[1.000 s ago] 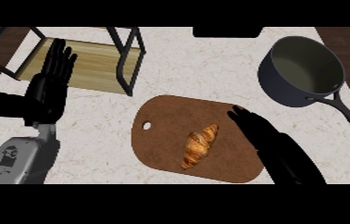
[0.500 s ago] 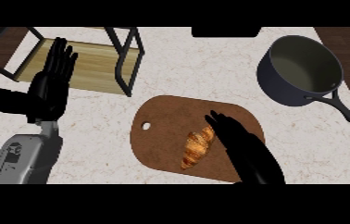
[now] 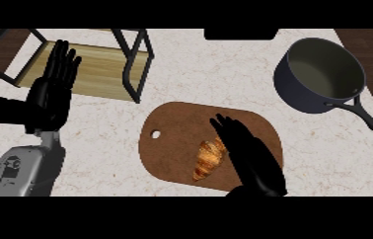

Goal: Pick the croissant from the cutting board and place it in the pot

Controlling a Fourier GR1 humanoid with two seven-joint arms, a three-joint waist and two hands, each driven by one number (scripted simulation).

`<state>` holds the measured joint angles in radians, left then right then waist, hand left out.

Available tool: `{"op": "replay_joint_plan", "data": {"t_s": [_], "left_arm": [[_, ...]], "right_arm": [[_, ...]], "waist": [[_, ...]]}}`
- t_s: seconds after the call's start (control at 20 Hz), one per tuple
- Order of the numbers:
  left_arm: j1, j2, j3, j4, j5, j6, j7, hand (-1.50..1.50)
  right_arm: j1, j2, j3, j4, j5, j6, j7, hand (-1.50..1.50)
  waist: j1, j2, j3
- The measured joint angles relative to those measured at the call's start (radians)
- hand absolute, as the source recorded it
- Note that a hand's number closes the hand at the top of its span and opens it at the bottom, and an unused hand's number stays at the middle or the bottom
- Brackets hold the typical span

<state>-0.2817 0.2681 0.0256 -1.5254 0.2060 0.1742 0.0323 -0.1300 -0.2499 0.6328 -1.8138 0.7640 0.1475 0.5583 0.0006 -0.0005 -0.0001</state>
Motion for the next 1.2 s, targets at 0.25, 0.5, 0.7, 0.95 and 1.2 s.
{"op": "replay_joint_plan", "data": {"t_s": [0.25, 0.5, 0.7, 0.95, 1.2], "left_arm": [[0.014, -0.019, 0.000, -0.022, -0.020, -0.006, 0.014, 0.00], [-0.006, -0.026, 0.023, -0.001, -0.031, -0.023, 0.013, 0.00], [0.006, -0.021, 0.049, -0.023, -0.025, -0.045, 0.024, 0.00], [0.009, -0.041, 0.050, -0.009, -0.043, -0.051, 0.008, 0.00], [0.006, -0.042, 0.057, -0.024, -0.044, -0.055, 0.028, 0.00]], "right_arm": [[-0.029, 0.069, -0.022, 0.102, 0.064, 0.001, 0.005, -1.50], [-0.031, 0.105, -0.064, 0.228, 0.095, -0.048, -0.092, -1.50], [-0.045, 0.148, -0.076, 0.290, 0.130, -0.062, -0.131, -1.50], [-0.048, 0.197, -0.080, 0.384, 0.144, -0.102, -0.201, 1.50], [-0.085, 0.200, -0.065, 0.432, 0.179, -0.110, -0.295, 1.50]], "waist": [[0.001, 0.000, 0.000], [0.000, 0.001, 0.000], [0.000, -0.002, -0.002], [-0.001, -0.004, -0.004], [-0.002, -0.008, -0.006]]}}
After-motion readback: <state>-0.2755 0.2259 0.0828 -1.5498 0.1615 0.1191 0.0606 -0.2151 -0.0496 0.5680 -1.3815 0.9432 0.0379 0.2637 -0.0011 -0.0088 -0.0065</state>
